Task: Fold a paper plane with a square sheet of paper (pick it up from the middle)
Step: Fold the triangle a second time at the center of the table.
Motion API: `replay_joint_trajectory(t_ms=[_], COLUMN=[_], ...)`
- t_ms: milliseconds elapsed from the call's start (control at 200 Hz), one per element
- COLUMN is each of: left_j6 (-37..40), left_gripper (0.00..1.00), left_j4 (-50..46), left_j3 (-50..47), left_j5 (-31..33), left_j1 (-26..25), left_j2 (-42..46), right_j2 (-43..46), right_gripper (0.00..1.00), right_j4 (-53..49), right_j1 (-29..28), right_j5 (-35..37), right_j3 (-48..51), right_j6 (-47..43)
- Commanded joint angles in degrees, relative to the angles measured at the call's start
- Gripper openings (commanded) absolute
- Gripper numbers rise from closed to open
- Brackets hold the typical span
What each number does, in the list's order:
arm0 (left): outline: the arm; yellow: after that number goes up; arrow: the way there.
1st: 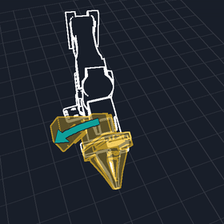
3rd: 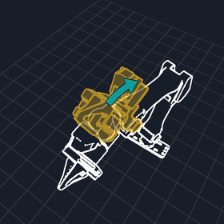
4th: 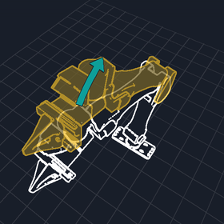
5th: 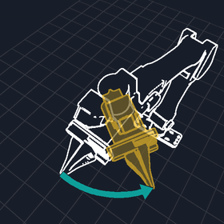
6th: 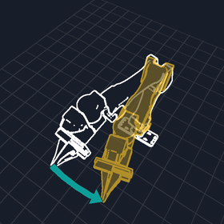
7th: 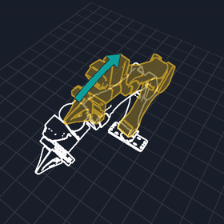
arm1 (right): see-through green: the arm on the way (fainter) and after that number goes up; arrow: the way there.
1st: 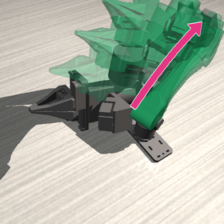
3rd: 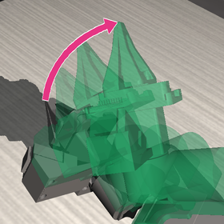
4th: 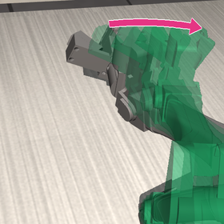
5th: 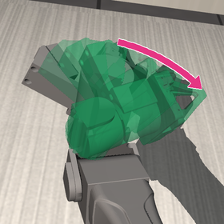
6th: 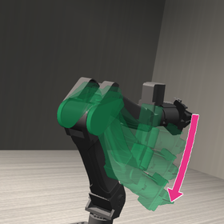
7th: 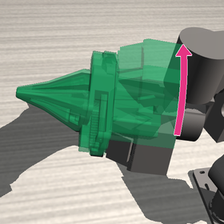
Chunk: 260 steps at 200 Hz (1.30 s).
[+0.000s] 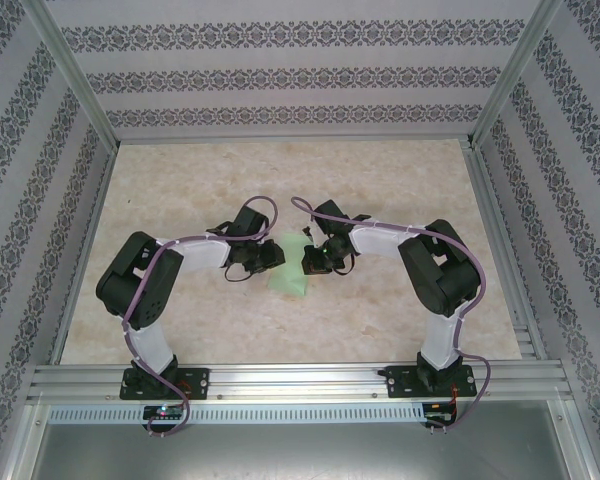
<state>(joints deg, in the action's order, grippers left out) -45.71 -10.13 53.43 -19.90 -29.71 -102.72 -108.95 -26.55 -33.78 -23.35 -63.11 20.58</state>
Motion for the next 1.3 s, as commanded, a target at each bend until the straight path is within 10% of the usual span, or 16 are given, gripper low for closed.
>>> replay_joint_trajectory(t_ms=[0,350,1294], left_j6=[3.1,1.7,-0.7], left_gripper=[0.24,0.18,0.05], left_j4=[-1.4,5.0,-1.1], left_j3=[1.2,-2.5,-3.4], left_j5=[1.6,-5.0,2.4], left_j1=[2.1,-2.0,-5.2], left_j2=[0.5,4.8,-2.8], right_j2=[-4.7,-4.6,10.9], right_gripper=[0.07,0.07,0.07], right_j4=[-5.5,-5.1,6.0], right_j1=[-0.4,-0.5,-2.9], right_j5=[11.2,9.8,-7.6], right_j3=[3.8,3.5,7.7], right_j6=[-1.5,-0.9,8.0])
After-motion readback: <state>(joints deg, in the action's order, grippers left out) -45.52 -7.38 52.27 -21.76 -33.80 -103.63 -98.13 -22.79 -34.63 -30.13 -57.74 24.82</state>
